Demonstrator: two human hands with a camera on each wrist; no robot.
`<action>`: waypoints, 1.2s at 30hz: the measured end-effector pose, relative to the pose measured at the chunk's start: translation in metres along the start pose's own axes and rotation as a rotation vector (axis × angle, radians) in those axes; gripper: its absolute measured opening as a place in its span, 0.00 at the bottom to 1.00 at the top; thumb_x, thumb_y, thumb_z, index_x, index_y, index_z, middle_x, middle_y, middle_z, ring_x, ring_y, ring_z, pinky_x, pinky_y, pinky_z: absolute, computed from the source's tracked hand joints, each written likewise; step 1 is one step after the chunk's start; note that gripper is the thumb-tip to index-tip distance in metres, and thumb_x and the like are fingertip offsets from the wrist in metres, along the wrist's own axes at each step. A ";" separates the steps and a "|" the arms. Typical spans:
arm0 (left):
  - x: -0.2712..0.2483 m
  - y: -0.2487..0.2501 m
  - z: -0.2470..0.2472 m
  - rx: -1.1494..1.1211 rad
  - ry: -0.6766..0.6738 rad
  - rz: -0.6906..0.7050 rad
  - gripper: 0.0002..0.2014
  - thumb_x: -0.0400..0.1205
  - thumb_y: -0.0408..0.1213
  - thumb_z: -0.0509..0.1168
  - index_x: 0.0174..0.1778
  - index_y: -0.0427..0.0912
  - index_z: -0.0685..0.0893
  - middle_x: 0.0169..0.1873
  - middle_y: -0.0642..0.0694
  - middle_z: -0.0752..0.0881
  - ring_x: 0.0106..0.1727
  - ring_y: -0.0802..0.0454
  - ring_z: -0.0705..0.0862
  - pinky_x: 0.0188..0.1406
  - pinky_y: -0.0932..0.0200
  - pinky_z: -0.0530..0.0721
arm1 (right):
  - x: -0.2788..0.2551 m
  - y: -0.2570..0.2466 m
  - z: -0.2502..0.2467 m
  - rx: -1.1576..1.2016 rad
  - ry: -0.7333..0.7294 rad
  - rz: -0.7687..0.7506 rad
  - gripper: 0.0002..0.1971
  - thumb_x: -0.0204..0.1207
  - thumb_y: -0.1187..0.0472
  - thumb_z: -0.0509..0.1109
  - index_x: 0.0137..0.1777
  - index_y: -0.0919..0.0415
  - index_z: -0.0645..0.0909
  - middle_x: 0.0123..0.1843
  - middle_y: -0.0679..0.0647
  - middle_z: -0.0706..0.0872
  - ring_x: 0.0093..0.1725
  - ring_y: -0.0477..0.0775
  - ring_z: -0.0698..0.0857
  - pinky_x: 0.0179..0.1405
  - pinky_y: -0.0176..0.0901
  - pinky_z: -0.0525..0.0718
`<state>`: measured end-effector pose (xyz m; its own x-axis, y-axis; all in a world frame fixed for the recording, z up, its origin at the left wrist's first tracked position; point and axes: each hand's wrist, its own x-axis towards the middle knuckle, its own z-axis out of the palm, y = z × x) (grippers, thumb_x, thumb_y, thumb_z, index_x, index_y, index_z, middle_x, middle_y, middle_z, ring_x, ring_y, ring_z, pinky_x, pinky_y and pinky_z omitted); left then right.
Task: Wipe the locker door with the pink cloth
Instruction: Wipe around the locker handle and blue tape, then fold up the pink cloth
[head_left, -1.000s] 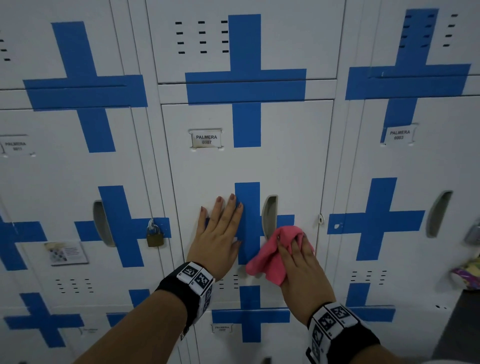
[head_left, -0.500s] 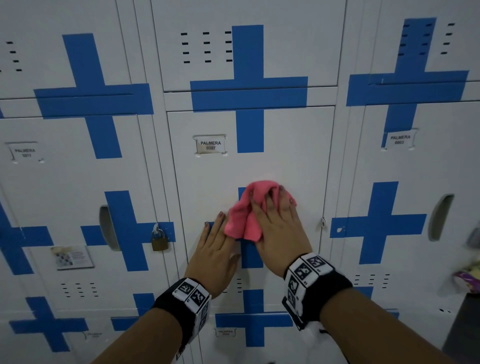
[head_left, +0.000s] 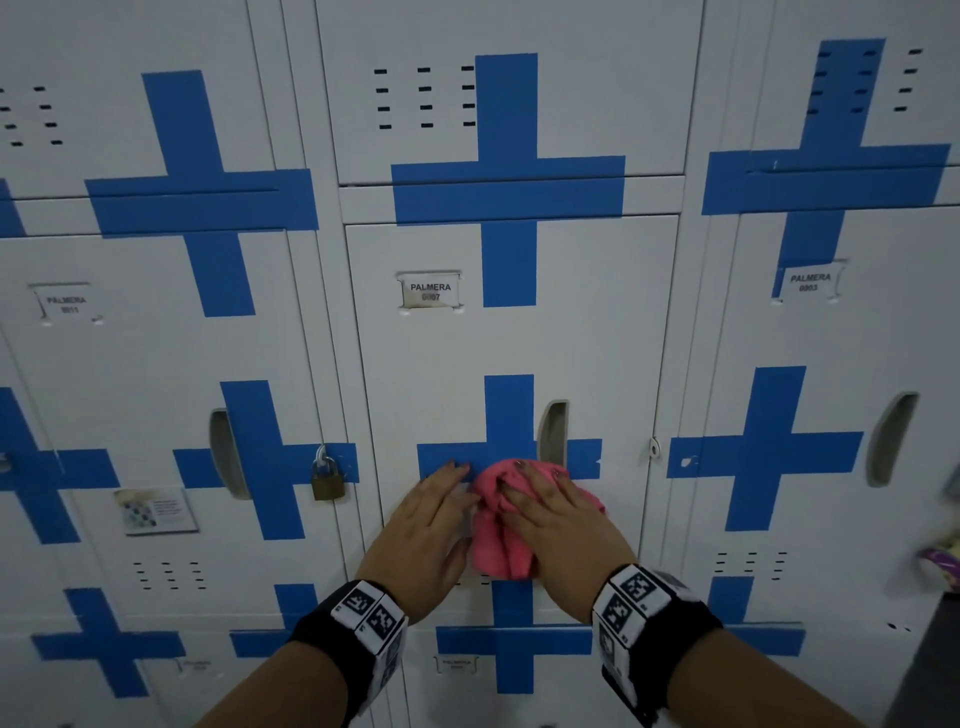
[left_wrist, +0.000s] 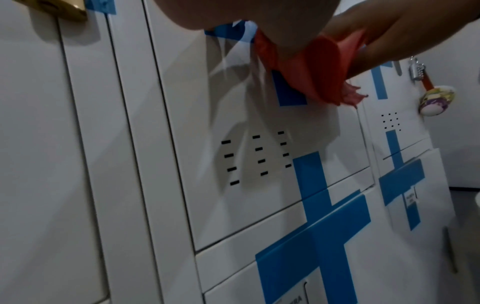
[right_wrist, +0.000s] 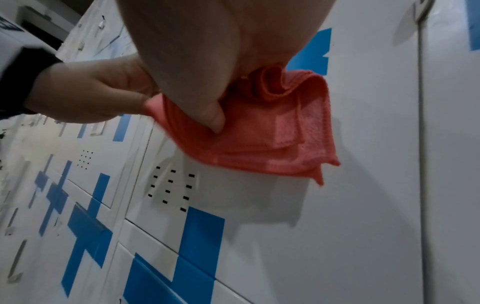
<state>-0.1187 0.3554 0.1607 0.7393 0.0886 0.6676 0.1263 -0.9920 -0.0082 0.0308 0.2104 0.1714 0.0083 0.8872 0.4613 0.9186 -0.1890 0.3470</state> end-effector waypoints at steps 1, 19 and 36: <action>0.002 0.001 -0.001 -0.001 -0.003 -0.007 0.21 0.79 0.44 0.57 0.68 0.45 0.74 0.74 0.43 0.71 0.77 0.51 0.64 0.78 0.55 0.60 | -0.001 0.001 -0.002 0.023 0.017 -0.003 0.36 0.58 0.57 0.74 0.71 0.53 0.75 0.73 0.50 0.76 0.76 0.58 0.69 0.71 0.60 0.69; 0.004 0.067 -0.048 -0.431 -0.164 -0.230 0.23 0.85 0.54 0.51 0.76 0.55 0.63 0.70 0.58 0.70 0.70 0.63 0.71 0.65 0.70 0.67 | -0.041 -0.008 -0.087 0.724 -0.174 0.321 0.11 0.74 0.59 0.62 0.52 0.52 0.84 0.50 0.49 0.88 0.49 0.49 0.84 0.52 0.43 0.80; -0.025 0.174 -0.078 -1.212 -0.263 -0.506 0.27 0.78 0.28 0.68 0.71 0.51 0.71 0.60 0.48 0.84 0.59 0.53 0.85 0.60 0.49 0.83 | -0.113 -0.032 -0.153 1.054 0.055 0.583 0.22 0.74 0.52 0.70 0.65 0.37 0.66 0.52 0.48 0.76 0.41 0.43 0.80 0.42 0.33 0.77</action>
<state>-0.1673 0.1736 0.2007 0.9074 0.3463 0.2381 -0.1390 -0.2872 0.9477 -0.0597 0.0515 0.2327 0.5363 0.7588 0.3695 0.6534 -0.0962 -0.7509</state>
